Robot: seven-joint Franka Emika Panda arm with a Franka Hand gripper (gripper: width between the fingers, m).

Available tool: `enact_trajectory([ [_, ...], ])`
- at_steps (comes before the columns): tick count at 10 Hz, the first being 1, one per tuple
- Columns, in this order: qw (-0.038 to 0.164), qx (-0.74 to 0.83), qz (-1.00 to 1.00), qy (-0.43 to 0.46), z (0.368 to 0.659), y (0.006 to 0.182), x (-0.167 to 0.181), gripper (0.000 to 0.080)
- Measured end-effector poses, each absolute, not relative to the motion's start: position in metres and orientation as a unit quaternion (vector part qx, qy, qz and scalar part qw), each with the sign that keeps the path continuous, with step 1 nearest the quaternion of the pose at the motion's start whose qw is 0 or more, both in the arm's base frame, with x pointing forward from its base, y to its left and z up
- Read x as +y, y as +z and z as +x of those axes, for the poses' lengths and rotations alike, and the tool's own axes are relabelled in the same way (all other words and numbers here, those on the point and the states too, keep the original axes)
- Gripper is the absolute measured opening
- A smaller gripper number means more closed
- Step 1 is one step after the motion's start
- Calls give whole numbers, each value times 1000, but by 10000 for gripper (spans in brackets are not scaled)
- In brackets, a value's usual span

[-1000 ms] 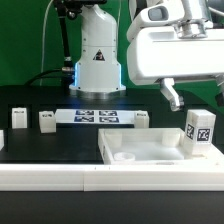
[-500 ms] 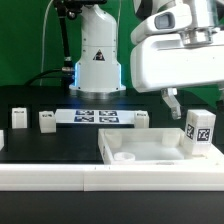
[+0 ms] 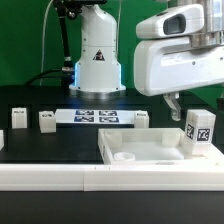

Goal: Assemble one leg

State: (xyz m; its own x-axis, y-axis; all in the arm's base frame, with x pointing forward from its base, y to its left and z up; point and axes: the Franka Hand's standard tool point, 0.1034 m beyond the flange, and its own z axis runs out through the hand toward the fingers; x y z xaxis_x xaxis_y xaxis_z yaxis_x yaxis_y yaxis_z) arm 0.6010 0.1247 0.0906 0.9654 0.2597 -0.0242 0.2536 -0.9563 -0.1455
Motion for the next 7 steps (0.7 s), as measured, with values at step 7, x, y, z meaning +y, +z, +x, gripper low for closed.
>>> enact_trajectory([
  [7,71,-117,-991,11,613,91,116,649],
])
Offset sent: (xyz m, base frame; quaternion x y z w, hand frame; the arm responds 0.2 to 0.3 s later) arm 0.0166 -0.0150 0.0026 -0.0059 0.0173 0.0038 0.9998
